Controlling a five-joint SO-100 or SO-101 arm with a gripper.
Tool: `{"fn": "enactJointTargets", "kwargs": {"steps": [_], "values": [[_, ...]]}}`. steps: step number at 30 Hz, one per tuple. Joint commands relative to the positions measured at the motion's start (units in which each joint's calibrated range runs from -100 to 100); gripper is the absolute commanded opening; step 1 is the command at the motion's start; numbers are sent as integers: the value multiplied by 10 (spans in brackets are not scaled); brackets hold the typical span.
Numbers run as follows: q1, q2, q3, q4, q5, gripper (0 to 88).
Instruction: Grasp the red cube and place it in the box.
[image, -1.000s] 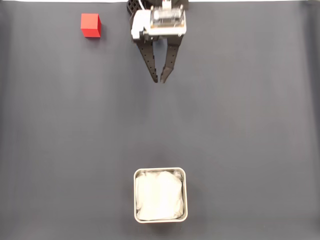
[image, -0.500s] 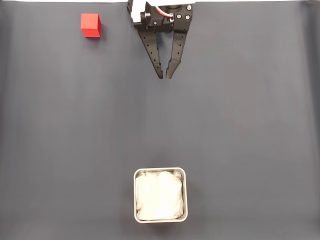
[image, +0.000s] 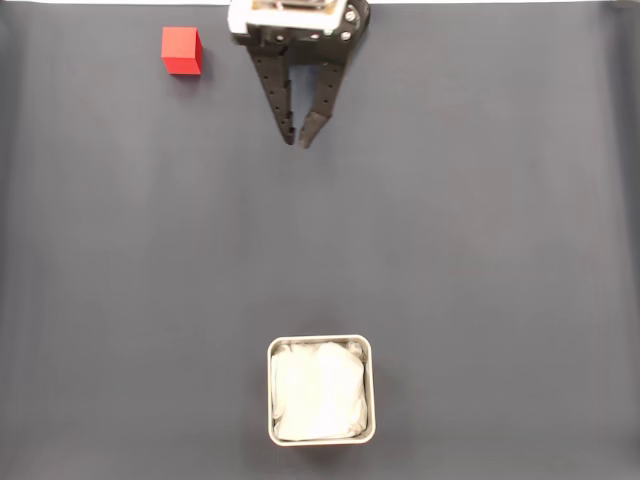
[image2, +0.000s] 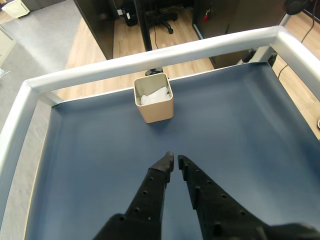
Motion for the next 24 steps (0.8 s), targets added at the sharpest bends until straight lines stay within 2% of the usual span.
{"fn": "enactJointTargets", "kwargs": {"steps": [1,24], "values": [[25,11,-39,19,-9,0],[235,-9,-38,68,-11,2]]}}
